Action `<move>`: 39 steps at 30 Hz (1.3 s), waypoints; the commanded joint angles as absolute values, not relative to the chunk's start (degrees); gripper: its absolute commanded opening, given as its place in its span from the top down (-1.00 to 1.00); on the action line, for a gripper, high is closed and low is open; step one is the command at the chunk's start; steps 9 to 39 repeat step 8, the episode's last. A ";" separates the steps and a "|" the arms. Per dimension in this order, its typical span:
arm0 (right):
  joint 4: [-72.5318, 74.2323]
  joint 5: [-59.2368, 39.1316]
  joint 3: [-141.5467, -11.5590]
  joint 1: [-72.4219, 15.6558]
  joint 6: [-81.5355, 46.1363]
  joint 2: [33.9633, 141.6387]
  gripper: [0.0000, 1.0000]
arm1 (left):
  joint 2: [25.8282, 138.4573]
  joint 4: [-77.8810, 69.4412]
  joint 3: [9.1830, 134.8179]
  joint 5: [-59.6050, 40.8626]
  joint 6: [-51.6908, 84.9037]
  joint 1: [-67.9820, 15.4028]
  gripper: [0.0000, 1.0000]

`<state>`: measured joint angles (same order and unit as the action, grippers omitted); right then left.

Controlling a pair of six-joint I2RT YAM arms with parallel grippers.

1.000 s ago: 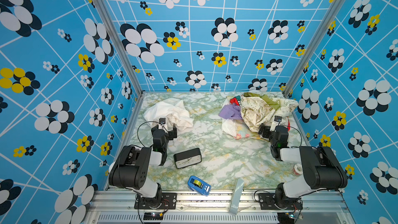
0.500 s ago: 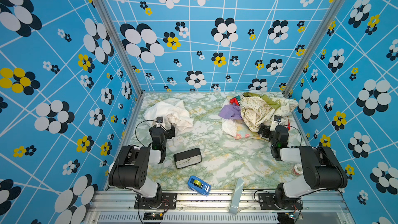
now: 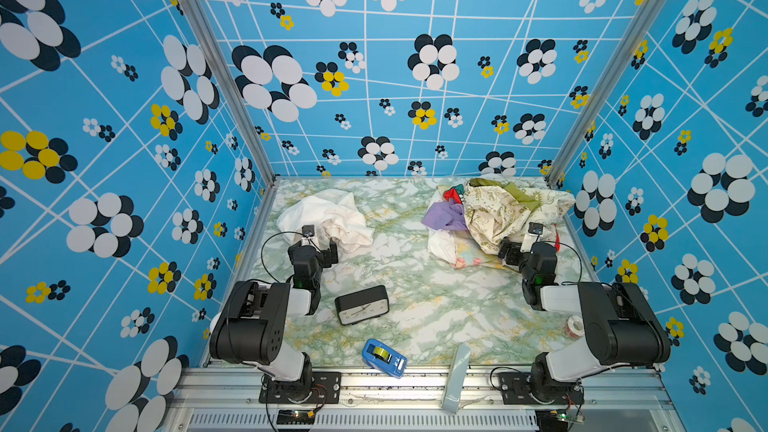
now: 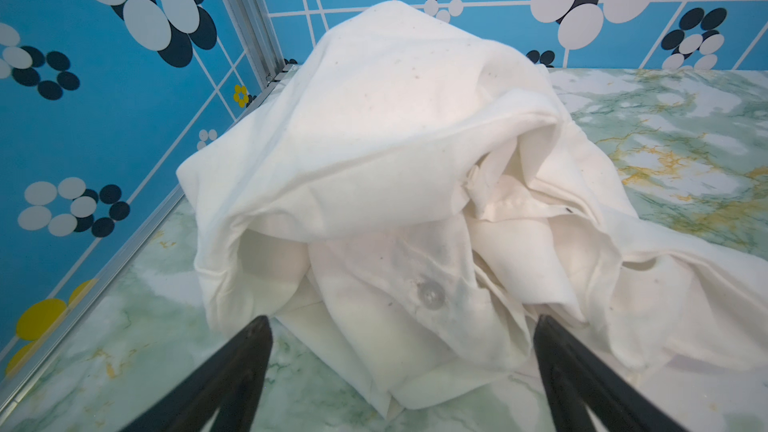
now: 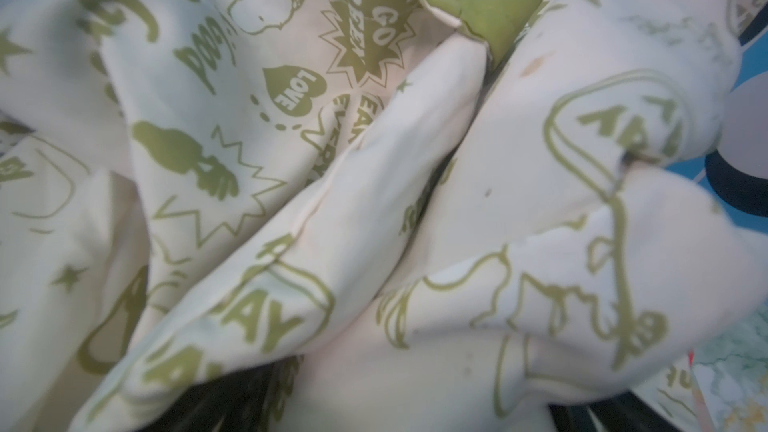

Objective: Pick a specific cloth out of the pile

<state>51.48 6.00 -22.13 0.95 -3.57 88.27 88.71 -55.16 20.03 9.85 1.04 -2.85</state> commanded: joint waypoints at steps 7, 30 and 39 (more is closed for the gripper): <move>52.12 4.22 -21.98 1.04 -2.69 88.78 -0.99 | 88.68 -54.80 20.72 10.10 1.85 -2.46 -0.98; 52.12 4.20 -21.96 1.03 -2.66 88.77 -0.98 | 88.70 -54.78 20.73 10.09 1.86 -2.46 -0.99; 52.12 4.20 -21.96 1.03 -2.66 88.77 -0.98 | 88.70 -54.78 20.73 10.09 1.86 -2.46 -0.99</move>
